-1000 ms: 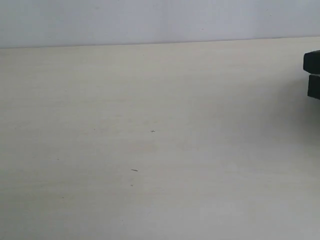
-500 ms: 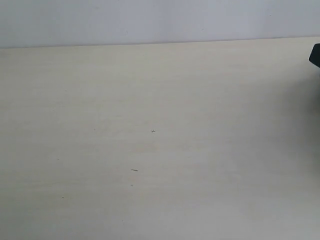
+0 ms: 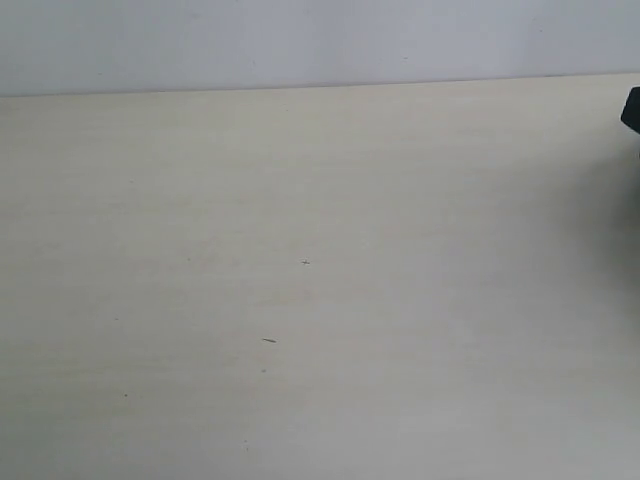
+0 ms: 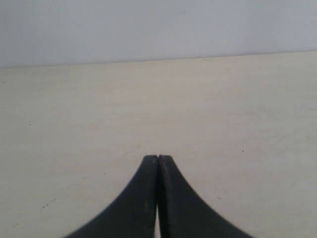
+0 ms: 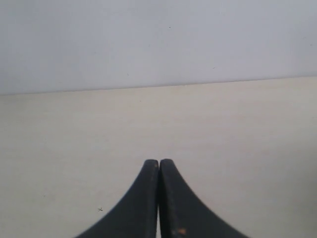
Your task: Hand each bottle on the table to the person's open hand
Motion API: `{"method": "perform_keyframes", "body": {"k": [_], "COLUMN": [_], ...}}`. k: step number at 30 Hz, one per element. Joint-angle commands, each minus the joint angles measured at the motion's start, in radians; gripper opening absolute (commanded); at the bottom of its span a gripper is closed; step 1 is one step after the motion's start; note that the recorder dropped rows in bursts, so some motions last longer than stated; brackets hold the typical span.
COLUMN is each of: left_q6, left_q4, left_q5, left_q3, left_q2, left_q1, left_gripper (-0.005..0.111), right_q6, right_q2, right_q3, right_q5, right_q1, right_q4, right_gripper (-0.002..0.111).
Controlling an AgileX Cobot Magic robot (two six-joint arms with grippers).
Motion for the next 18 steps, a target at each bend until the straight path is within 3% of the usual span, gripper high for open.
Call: {"method": "perform_keyframes", "body": {"k": [1, 7, 18], "left_q6": [-0.003, -0.006, -0.003], "left_q4": [0.003, 0.003, 0.003], "left_q5": [-0.007, -0.007, -0.007], "left_q3": [0.003, 0.003, 0.003], "left_q2": [-0.005, -0.005, -0.005], "left_q1": [-0.001, -0.001, -0.001], "left_gripper": [0.003, 0.003, 0.003], "right_q6": [-0.009, -0.009, -0.031], "right_q2": [-0.054, -0.271, -0.59], "right_q3": [0.027, 0.244, 0.458], "right_q5": [0.009, -0.131, -0.153], "right_q1": [-0.053, -0.237, -0.373], "right_q4": [-0.051, -0.172, -0.176], "right_gripper": [0.0, 0.0, 0.0]}}
